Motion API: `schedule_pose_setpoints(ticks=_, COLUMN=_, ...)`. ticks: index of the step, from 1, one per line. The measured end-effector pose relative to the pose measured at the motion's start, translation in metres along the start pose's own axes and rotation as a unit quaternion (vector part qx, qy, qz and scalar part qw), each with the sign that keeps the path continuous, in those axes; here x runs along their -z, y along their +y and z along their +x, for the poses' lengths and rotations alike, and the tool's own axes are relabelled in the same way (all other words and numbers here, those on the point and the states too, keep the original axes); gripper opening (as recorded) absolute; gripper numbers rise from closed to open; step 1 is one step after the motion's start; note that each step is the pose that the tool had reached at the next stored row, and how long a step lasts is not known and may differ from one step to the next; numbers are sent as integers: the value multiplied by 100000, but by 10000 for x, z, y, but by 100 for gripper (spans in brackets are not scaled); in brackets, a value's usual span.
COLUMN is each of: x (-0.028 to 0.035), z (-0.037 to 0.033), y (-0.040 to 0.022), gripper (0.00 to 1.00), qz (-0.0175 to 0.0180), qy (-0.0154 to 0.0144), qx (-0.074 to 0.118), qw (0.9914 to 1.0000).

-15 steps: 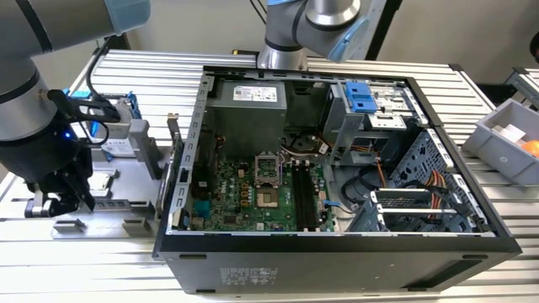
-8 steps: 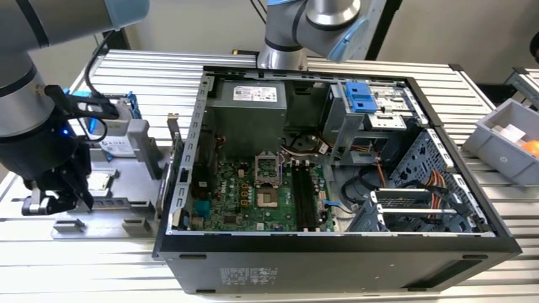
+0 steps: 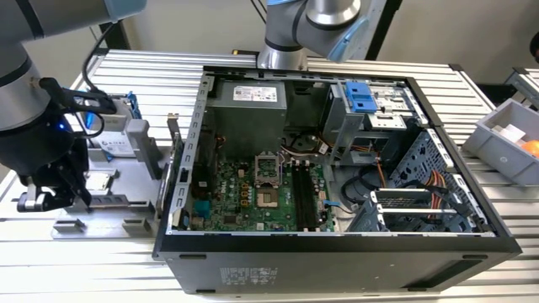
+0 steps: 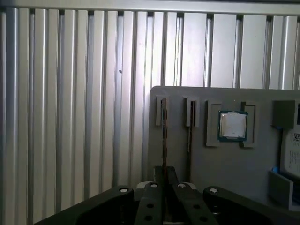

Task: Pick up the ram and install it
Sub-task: 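Pick up the ram and move it above insertion slot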

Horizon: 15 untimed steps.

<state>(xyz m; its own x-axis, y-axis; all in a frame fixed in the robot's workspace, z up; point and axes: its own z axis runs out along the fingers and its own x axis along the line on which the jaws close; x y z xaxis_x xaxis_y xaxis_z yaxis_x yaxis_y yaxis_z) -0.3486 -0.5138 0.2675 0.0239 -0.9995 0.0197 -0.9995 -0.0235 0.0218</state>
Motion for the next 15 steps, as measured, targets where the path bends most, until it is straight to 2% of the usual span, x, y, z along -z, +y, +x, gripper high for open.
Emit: schedule_pose_setpoints(ticks=15, x=162, z=3, y=3, gripper=0, qz=1, qy=-2, qx=3, qw=100000)
